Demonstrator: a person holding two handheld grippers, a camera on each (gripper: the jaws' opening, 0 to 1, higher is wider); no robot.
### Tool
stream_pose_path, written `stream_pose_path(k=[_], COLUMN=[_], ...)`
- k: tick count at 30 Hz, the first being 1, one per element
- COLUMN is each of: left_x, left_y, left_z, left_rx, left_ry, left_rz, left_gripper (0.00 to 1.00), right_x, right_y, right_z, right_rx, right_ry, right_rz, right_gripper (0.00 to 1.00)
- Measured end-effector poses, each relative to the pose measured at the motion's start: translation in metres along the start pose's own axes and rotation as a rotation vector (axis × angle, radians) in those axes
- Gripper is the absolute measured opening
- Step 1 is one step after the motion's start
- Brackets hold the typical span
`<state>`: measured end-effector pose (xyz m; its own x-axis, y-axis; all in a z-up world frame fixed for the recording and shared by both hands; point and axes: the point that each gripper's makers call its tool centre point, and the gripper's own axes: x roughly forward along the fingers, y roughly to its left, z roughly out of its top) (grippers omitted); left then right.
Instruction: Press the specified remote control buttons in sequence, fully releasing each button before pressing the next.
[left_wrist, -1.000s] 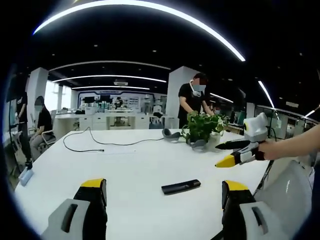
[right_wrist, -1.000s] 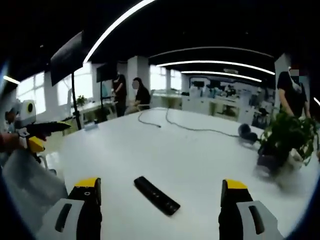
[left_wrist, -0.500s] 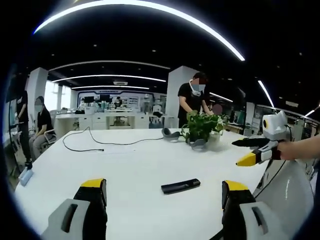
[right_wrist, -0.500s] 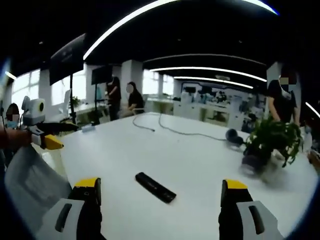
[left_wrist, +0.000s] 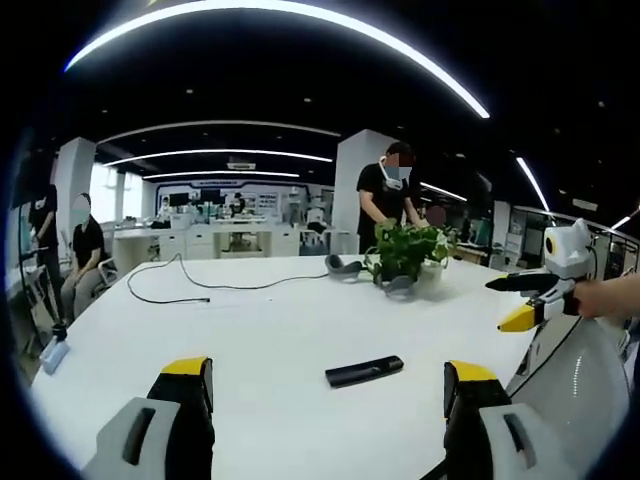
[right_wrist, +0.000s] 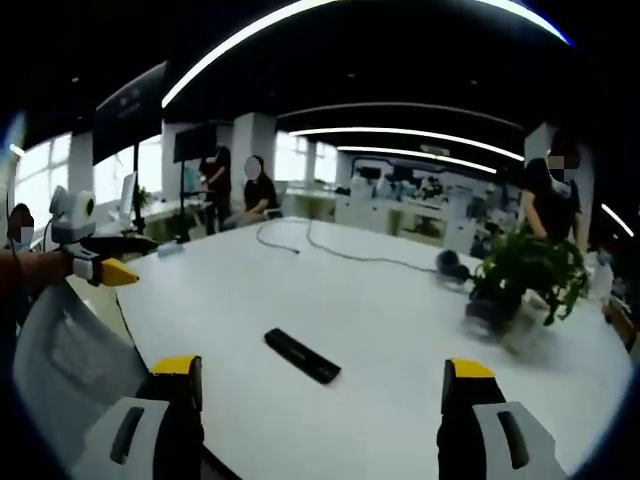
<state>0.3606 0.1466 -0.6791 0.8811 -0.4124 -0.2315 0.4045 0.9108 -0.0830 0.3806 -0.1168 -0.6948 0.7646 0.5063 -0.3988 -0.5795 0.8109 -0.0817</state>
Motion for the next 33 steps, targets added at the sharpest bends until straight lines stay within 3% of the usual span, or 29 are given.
stream_pose_path(k=[5, 8, 15, 33], left_x=[0.001, 0.001, 0.001, 0.001], left_y=[-0.002, -0.002, -0.002, -0.004], left_z=[-0.002, -0.003, -0.005, -0.006], left_rx=[0.009, 0.016, 0.012, 0.020], left_ry=[0.013, 0.017, 0.023, 0.034], left_rz=[-0.006, -0.005, -0.001, -0.006], left_gripper=[1.00, 1.00, 1.00, 1.00], right_x=[0.005, 0.003, 0.000, -0.002], right_y=[-0.002, -0.004, -0.008, -0.004], right_z=[-0.017, -0.008, -0.008, -0.011], right_rx=[-0.011, -0.016, 0.022, 0.014], right_ry=[0.037, 0.014, 0.002, 0.026], right_rz=[-0.005, -0.016, -0.034, -0.030], right_gripper=[0.99, 0.99, 0.97, 0.96])
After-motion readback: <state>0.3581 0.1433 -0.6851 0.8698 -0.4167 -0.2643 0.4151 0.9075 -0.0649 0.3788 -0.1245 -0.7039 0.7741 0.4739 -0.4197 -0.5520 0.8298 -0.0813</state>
